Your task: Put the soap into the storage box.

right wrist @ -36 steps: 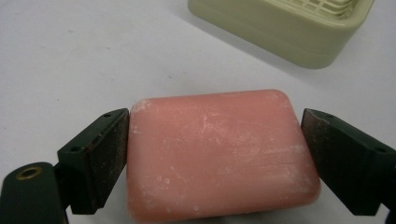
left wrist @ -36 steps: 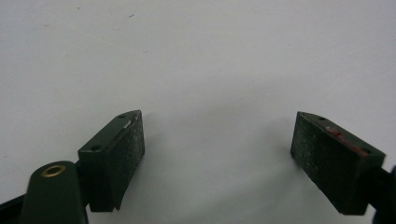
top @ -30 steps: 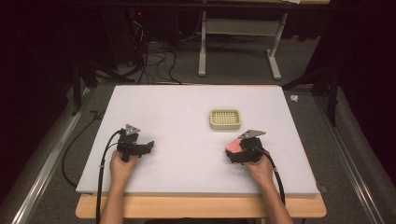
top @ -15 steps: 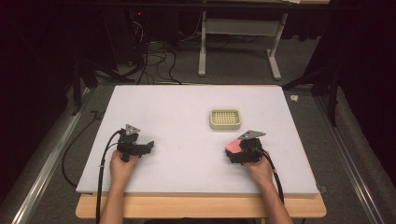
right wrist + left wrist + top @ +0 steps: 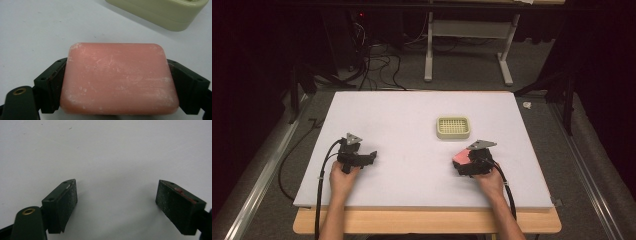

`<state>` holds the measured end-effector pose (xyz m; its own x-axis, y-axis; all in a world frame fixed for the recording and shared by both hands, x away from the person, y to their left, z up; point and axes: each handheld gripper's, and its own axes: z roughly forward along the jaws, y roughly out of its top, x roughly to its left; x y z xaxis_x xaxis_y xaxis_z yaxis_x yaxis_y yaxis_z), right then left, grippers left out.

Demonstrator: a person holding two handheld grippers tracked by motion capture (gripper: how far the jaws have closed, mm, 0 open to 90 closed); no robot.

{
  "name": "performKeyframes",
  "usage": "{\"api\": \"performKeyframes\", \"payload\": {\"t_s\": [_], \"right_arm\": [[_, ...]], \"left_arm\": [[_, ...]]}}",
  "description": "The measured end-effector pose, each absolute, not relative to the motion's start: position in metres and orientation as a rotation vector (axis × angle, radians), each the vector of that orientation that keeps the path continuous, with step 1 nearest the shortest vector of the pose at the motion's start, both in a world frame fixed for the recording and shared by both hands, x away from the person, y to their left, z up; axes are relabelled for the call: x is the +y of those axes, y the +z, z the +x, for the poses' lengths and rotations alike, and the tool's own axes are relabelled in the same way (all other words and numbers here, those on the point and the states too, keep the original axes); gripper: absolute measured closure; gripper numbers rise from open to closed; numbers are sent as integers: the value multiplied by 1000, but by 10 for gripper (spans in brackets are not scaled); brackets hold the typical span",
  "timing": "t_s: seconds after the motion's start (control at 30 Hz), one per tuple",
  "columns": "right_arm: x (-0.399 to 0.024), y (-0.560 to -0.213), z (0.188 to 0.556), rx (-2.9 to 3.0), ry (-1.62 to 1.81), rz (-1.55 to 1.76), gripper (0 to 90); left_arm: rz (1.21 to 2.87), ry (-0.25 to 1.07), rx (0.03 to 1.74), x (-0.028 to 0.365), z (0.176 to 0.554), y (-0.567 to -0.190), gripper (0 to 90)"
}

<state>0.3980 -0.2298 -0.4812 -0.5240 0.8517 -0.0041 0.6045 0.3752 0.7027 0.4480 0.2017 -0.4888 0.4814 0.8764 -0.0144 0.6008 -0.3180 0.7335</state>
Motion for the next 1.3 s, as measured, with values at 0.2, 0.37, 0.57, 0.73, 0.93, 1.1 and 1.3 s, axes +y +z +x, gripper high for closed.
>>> {"api": "performKeyframes", "payload": {"t_s": [0.2,0.37,0.57,0.73,0.93,1.1,1.3], "right_arm": [[-231,-477,396,2268,950,1283,138],[-231,-473,394,2266,946,1284,138],[-233,-466,393,2256,968,1276,138],[-235,-461,390,2250,1001,1289,138],[-238,-455,389,2244,1030,1308,138],[-239,-446,389,2235,1056,1301,138],[-240,-436,391,2224,1094,1298,138]], "left_arm": [[2042,513,1216,202,448,-489,179],[2041,513,1216,202,448,-489,179],[2041,513,1216,202,448,-489,179],[2040,513,1217,202,448,-489,179],[2041,513,1217,202,448,-489,179],[2041,513,1216,202,448,-489,179],[2041,513,1216,202,448,-489,179]]}}
